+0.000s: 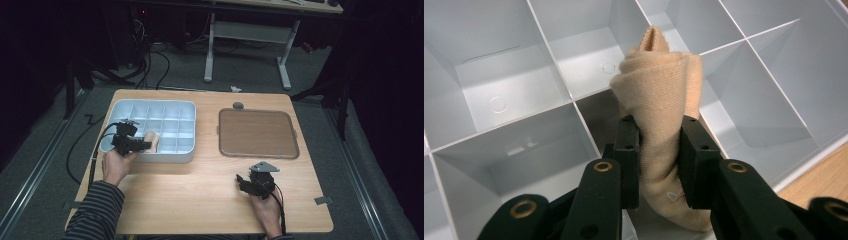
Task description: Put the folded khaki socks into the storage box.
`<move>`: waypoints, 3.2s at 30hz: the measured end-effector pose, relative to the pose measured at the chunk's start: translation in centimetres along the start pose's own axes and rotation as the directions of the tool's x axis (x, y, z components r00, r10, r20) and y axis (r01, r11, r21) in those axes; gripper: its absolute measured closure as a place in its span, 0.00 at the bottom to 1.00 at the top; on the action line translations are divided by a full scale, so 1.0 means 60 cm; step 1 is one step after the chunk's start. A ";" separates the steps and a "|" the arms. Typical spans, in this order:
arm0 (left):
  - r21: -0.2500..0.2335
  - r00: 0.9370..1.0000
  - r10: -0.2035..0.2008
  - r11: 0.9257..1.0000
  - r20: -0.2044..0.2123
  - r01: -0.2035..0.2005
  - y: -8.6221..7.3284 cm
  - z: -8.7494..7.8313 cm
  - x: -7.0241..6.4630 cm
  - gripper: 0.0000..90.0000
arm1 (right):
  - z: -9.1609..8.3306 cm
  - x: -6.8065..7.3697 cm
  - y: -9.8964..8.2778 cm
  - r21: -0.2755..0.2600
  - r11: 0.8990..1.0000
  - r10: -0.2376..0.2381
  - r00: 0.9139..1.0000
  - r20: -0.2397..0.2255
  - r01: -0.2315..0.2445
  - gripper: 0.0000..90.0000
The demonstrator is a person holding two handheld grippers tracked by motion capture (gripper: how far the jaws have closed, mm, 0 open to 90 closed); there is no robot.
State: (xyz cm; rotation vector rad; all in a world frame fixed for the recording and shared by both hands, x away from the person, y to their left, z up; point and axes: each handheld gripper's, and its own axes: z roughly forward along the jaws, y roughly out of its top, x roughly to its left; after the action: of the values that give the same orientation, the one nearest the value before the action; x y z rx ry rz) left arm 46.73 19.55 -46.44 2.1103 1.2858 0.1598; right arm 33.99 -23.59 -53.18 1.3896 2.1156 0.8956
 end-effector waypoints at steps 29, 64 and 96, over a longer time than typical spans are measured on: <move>0.063 0.999 0.044 0.997 0.000 -0.044 0.015 0.023 0.001 0.80 | 0.000 0.000 0.000 0.000 1.000 -0.004 1.000 -0.003 0.004 0.40; 0.042 0.998 -0.002 0.999 -0.070 0.005 0.020 0.035 0.005 0.93 | 0.000 0.001 0.000 0.000 1.000 -0.004 1.000 -0.003 0.004 0.40; -0.016 0.998 0.013 1.000 -0.058 -0.014 0.018 0.014 -0.006 0.64 | 0.000 0.001 0.000 0.000 1.000 -0.005 1.000 -0.004 0.005 0.40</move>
State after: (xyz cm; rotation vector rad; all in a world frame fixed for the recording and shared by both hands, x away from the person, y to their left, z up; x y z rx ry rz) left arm 47.71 18.55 -46.40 2.1153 1.2995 0.2386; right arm 33.99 -23.54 -53.18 1.3833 2.1206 0.8970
